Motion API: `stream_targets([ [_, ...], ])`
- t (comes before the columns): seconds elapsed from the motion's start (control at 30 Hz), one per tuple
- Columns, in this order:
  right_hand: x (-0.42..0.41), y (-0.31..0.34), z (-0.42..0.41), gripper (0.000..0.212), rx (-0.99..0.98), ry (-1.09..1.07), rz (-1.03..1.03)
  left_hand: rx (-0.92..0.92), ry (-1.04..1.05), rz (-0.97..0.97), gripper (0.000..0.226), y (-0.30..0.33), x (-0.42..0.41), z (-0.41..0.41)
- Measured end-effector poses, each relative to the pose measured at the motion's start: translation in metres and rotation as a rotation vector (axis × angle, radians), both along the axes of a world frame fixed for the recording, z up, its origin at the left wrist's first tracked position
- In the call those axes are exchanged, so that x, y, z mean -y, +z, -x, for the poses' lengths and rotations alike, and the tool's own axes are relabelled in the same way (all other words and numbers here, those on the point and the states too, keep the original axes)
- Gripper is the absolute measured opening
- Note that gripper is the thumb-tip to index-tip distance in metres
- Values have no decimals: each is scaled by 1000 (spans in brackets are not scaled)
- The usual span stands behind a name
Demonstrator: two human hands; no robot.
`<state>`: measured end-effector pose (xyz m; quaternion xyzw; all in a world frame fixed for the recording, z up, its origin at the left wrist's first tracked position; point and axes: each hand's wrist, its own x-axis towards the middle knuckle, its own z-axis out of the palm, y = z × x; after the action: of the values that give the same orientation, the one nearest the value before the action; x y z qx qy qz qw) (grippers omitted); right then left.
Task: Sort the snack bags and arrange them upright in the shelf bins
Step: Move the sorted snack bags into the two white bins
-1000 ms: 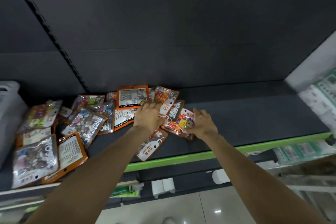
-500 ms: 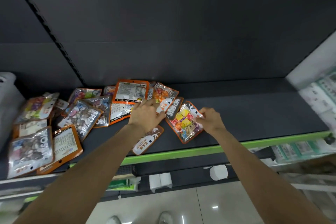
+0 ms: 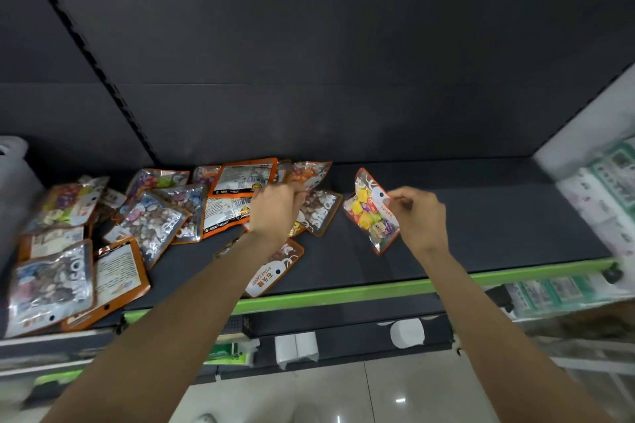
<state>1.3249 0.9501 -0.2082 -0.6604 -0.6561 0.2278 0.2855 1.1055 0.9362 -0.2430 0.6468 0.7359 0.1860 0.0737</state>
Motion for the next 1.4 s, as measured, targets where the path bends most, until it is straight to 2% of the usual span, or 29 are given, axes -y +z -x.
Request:
stream_targets([
  [0.1, 4, 11, 7, 9, -47, -20, -26, 178, 10, -101, 23, 25, 5, -2],
  [0.23, 15, 30, 21, 7, -100, 30, -94, 436, 129, -228, 20, 56, 23, 5],
  [0.37, 22, 48, 48, 5, -115, 102, -134, 551, 205, -297, 17, 83, 55, 34],
  [0.53, 36, 62, 106, 7, -143, 249, -146, 541, 266, -337, 13, 106, 106, 93],
  [0.77, 76, 93, 227, 8, -110, 473, -165, 410, 363, -390, 12, 120, 198, 199],
  [0.97, 150, 107, 353, 9, -103, 557, -238, 420, 417, -425, 11, 129, 295, 311],
  [1.1, 207, 113, 440, 10, -170, 573, -244, 430, 461, -448, 12, 140, 362, 390],
  [1.4, 300, 126, 621, 11, -275, 729, -236, 367, 701, -502, 17, 152, 465, 549],
])
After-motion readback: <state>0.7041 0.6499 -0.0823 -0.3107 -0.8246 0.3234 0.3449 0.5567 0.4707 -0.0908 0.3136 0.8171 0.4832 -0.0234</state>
